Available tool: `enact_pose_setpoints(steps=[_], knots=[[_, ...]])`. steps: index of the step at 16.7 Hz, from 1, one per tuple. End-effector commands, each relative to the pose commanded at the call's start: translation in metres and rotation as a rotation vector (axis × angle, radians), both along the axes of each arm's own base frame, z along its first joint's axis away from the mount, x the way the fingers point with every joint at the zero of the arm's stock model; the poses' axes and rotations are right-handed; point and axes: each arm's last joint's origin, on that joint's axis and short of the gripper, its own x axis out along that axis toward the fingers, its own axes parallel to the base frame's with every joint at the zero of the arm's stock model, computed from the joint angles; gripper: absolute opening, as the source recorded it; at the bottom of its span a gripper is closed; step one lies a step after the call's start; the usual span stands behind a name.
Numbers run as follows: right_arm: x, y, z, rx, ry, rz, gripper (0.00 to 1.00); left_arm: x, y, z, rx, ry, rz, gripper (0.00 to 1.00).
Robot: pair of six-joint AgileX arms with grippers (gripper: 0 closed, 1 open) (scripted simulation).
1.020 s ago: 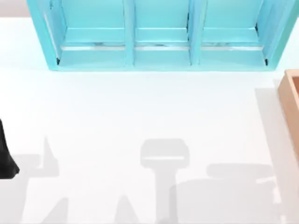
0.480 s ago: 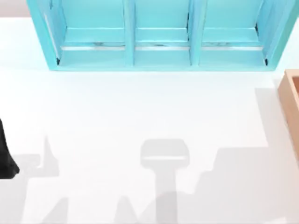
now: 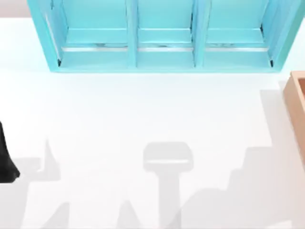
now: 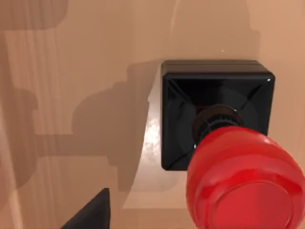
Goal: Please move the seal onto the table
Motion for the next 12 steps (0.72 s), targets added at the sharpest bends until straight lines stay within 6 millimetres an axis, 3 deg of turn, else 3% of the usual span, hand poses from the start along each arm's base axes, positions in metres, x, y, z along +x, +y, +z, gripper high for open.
enact_pose_setpoints(steps=[5, 10, 12], knots=[[-0.003, 0.001, -0.052, -0.001, -0.003, 0.0, 1.0, 0.0, 0.0, 0.0, 0.0, 0.0, 0.0, 1.0], [-0.004, 0.001, -0.057, 0.0, 0.0, 0.0, 1.0, 0.0, 0.0, 0.0, 0.0, 0.0, 0.0, 1.0], [-0.004, 0.001, -0.057, 0.0, 0.0, 0.0, 0.85, 0.0, 0.0, 0.0, 0.0, 0.0, 0.0, 1.0]])
